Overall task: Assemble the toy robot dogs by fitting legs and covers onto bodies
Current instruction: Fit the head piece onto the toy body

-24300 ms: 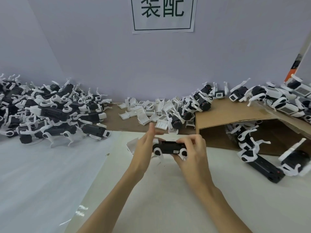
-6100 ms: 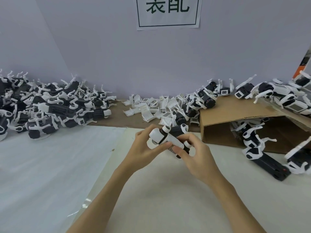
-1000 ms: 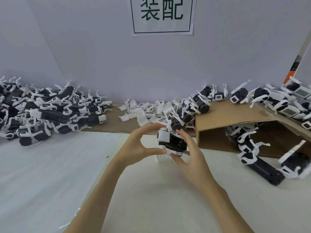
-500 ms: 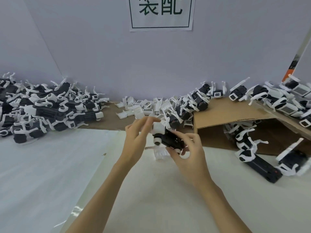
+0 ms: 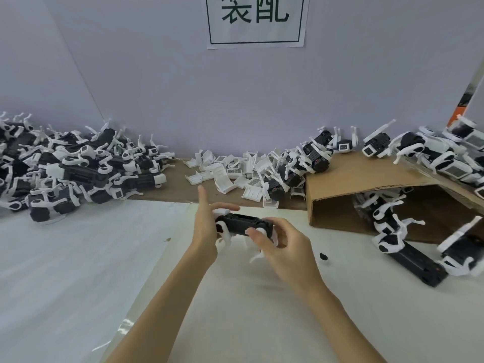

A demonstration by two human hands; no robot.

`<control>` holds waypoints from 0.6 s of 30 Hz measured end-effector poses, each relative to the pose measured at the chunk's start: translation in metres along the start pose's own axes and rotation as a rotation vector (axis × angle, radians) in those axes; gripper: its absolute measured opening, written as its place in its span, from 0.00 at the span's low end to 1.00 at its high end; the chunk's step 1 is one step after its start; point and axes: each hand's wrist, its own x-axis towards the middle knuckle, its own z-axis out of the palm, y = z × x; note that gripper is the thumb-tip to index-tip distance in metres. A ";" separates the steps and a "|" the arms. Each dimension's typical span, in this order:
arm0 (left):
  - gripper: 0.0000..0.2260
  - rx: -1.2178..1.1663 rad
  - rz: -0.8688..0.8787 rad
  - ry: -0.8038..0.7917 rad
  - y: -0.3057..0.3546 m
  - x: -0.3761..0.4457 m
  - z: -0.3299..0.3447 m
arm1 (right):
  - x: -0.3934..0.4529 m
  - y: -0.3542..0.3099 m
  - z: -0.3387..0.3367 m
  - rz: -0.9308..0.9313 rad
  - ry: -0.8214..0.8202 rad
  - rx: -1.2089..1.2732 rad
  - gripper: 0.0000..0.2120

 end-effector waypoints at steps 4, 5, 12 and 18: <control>0.34 0.316 0.011 -0.134 -0.002 0.000 0.006 | 0.002 0.005 -0.003 0.164 0.058 0.060 0.30; 0.32 0.372 0.027 -0.138 -0.004 0.001 0.007 | 0.003 0.006 -0.004 0.188 0.035 0.082 0.33; 0.20 -0.069 -0.028 -0.044 0.008 0.006 -0.004 | 0.014 0.032 -0.009 -0.085 -0.024 -0.223 0.12; 0.16 -0.213 -0.042 0.073 0.009 0.007 -0.006 | 0.010 0.044 -0.007 -0.146 -0.223 -0.635 0.10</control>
